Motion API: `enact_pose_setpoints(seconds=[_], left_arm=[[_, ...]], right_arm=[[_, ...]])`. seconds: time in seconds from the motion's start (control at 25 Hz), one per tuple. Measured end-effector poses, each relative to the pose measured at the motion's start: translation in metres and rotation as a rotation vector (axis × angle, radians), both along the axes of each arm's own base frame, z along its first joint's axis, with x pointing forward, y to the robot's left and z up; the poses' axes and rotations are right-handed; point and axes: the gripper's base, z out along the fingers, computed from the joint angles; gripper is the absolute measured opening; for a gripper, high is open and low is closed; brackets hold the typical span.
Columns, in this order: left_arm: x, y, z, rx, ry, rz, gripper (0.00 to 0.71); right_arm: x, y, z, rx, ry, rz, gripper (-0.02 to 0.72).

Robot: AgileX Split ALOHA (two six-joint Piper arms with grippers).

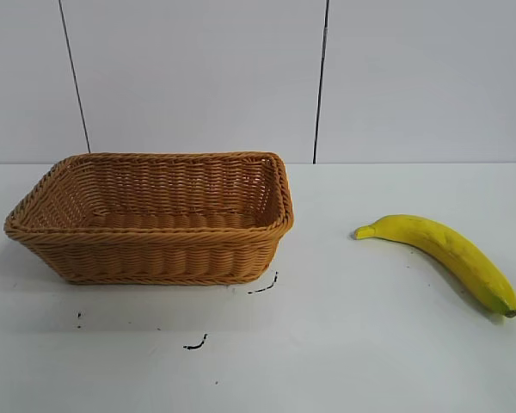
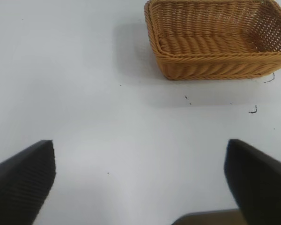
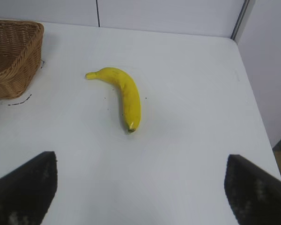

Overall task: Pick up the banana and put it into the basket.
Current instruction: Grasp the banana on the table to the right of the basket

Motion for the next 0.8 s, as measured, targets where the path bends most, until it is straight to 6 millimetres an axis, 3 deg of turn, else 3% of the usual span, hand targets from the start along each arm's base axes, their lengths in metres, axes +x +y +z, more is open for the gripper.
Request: enact_pose_setpoints(seconds=[0.24, 0.52, 0.8], left_arm=[[0.000, 0.000, 0.000, 0.000, 0.000, 0.000, 0.695], [0.000, 0.000, 0.000, 0.000, 0.000, 0.000, 0.695], [0.000, 0.000, 0.000, 0.000, 0.000, 0.000, 0.695]], right_arm=[[0.087, -0.001, 0.010, -0.011, 0.209, 0.002, 0.696], [0.181, -0.002, -0.010, -0.065, 0.383, 0.078, 0.696], [0.240, 0.006, -0.030, -0.161, 0.419, 0.245, 0.696]])
